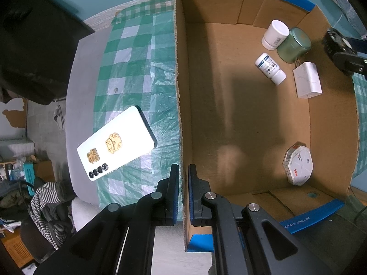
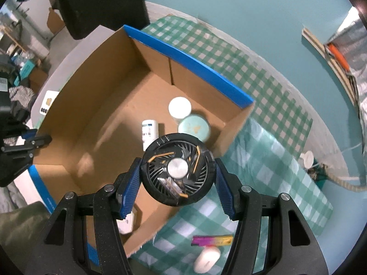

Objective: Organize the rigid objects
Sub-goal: 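Carry the black fan into the box and open the right gripper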

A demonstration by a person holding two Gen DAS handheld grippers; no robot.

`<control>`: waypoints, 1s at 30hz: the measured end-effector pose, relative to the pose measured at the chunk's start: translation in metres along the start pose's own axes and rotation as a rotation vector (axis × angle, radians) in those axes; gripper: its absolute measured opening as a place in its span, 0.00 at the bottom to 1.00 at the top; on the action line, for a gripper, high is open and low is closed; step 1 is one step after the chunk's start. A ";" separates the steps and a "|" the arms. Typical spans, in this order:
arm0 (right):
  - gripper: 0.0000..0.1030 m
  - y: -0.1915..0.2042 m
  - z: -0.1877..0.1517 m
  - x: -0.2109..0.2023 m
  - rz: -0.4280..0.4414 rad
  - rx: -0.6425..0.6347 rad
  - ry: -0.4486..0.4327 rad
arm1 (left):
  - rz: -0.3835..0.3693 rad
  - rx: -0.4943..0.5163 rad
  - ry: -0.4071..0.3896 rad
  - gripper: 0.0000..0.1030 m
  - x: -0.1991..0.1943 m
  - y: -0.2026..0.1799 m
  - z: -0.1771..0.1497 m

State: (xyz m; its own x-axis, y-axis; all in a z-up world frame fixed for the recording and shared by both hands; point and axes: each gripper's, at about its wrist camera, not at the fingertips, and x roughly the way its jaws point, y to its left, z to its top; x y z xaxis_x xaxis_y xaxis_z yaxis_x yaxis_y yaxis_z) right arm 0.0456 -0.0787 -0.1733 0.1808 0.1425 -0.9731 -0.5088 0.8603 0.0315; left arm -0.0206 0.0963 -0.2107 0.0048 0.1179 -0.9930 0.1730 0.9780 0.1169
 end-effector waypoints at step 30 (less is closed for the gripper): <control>0.59 0.006 0.002 0.005 -0.008 0.022 0.016 | -0.001 0.004 -0.004 0.06 0.000 0.001 -0.004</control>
State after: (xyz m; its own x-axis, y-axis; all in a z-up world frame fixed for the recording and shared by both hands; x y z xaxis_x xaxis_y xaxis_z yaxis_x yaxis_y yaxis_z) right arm 0.0448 -0.0716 -0.1777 0.1708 0.1280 -0.9769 -0.4890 0.8718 0.0287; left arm -0.0241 0.0979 -0.2108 0.0084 0.1158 -0.9932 0.1765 0.9775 0.1154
